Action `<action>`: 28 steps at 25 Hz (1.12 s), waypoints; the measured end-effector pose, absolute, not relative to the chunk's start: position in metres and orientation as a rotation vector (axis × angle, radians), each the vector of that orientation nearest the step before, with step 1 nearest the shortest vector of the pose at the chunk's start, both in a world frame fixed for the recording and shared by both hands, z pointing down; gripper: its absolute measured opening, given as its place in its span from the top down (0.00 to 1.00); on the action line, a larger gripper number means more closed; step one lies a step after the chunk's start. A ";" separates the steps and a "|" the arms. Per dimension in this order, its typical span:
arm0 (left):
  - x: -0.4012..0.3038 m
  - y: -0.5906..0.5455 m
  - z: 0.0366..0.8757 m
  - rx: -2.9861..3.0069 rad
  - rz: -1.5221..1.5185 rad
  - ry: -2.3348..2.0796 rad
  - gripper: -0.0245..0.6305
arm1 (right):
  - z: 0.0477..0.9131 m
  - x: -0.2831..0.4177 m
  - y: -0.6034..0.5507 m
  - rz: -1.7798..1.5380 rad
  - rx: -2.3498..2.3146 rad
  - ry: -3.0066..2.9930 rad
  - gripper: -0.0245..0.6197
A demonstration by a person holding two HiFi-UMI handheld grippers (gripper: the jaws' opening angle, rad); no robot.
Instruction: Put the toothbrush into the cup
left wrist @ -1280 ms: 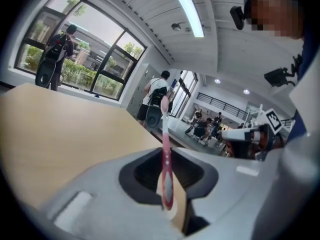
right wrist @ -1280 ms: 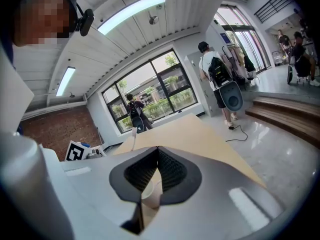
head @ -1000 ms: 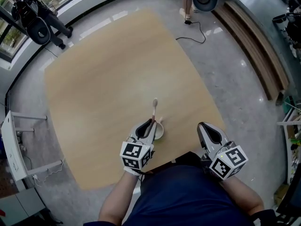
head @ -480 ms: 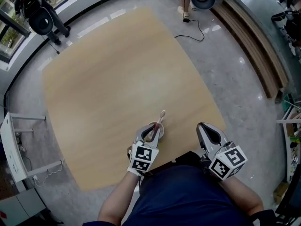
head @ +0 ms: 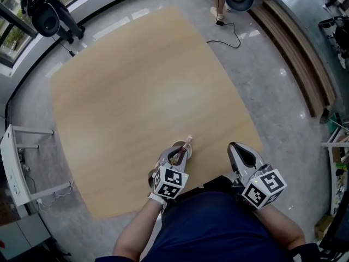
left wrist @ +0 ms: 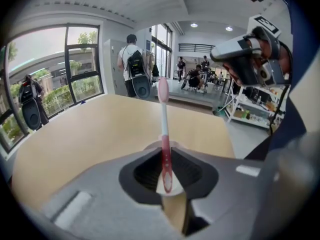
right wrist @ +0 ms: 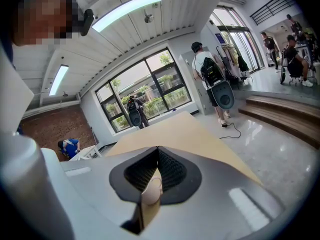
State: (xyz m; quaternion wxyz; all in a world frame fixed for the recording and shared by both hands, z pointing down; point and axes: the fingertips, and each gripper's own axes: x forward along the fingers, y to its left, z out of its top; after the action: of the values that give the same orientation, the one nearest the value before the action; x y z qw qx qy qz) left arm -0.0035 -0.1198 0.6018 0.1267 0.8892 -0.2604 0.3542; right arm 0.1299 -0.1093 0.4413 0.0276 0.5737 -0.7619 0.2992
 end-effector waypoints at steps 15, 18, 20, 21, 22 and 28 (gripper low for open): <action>-0.009 -0.119 0.603 2.569 1.103 -0.847 0.76 | 0.439 0.131 -0.105 0.939 1.753 -2.371 0.95; -0.007 -0.122 0.597 2.568 1.075 -0.881 0.74 | 0.439 0.135 -0.107 0.941 1.742 -2.381 0.95; -0.006 -0.121 0.593 2.570 1.049 -0.892 0.74 | 0.439 0.134 -0.107 0.940 1.732 -2.390 0.95; -0.006 -0.120 0.590 2.572 1.033 -0.891 0.74 | 0.438 0.133 -0.107 0.940 1.726 -2.395 0.95; -0.005 -0.119 0.587 2.575 1.013 -0.887 0.74 | 0.438 0.132 -0.108 0.941 1.719 -2.399 0.95; -0.008 -0.115 0.555 2.592 0.844 -0.925 0.83 | 0.438 0.117 -0.113 0.942 1.642 -2.440 0.95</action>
State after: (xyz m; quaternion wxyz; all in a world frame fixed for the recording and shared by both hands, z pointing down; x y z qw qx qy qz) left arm -0.0075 -0.1147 0.5554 0.1313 0.8926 -0.3186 0.2907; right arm 0.1168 -0.1127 0.4378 0.0266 0.5316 -0.7897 0.3049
